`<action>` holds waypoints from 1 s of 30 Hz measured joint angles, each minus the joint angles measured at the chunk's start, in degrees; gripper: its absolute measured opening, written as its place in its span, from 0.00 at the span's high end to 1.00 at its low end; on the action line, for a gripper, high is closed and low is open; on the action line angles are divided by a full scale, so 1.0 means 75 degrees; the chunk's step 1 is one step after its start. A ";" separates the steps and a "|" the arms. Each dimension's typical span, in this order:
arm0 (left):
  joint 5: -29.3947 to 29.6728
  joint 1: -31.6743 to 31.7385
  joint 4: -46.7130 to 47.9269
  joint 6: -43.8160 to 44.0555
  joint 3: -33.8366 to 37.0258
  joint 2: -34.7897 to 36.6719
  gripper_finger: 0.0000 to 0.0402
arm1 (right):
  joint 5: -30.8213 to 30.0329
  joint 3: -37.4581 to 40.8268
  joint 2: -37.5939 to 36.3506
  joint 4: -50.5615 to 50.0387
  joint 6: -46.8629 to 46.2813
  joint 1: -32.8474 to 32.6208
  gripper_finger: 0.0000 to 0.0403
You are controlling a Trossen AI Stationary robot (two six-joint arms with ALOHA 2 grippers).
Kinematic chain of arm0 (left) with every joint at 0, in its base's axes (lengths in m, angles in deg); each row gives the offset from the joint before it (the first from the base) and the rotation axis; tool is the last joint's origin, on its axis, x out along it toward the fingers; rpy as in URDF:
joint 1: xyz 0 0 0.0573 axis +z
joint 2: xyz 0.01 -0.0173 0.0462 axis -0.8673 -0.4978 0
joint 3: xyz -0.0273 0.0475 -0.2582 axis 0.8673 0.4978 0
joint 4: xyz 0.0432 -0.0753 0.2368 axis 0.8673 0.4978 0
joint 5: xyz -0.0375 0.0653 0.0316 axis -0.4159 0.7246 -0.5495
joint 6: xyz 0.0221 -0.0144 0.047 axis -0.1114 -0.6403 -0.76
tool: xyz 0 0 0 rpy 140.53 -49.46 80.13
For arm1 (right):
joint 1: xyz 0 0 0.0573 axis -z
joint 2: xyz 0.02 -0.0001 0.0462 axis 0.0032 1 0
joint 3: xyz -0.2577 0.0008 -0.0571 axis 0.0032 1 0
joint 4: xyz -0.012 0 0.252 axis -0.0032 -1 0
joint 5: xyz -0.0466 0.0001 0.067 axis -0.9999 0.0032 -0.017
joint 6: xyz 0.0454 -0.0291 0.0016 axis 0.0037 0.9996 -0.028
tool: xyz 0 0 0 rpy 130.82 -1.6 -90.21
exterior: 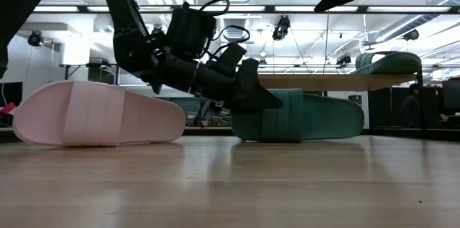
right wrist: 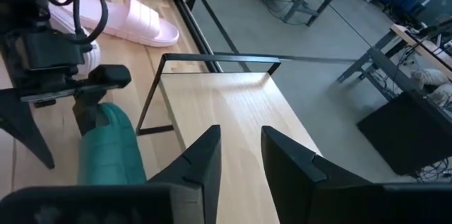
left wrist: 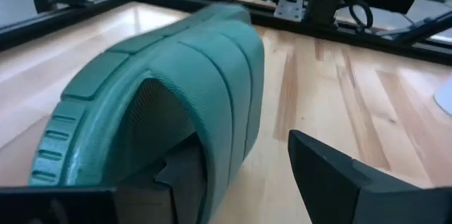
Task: Pick and place slides into the shelf
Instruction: Put the green slide on the shelf
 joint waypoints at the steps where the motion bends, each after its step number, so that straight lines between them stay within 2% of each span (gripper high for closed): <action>1: -0.0013 0.0000 0.0026 0.0002 0.0017 -0.0003 0.55 | 0.0000 0.0000 0.0000 -0.0009 -0.0002 0.0000 0.77; 6: -0.0259 0.0014 0.0315 0.0019 0.0109 0.0169 0.63 | 0.0001 0.0000 0.0000 -0.0109 -0.0056 0.0000 0.79; 14: -0.0969 0.0029 0.0462 0.0026 -0.0011 0.0259 0.97 | 0.0001 0.0000 0.0001 -0.0114 -0.0144 0.0000 0.81; 22: -0.1906 0.0032 0.0490 0.0435 0.0048 0.0582 0.99 | -0.0003 0.0000 0.0000 -0.0110 -0.0140 0.0000 0.80; 25: -0.2320 0.0029 0.0731 0.0622 0.0153 0.1157 1.00 | -0.0008 -0.0097 0.0003 -0.0123 -0.0014 0.0000 0.80; 30: -0.2277 0.0028 0.2199 0.0596 0.0222 0.2645 1.00 | -0.0004 -0.0498 0.0000 -0.0108 0.0413 -0.0198 0.82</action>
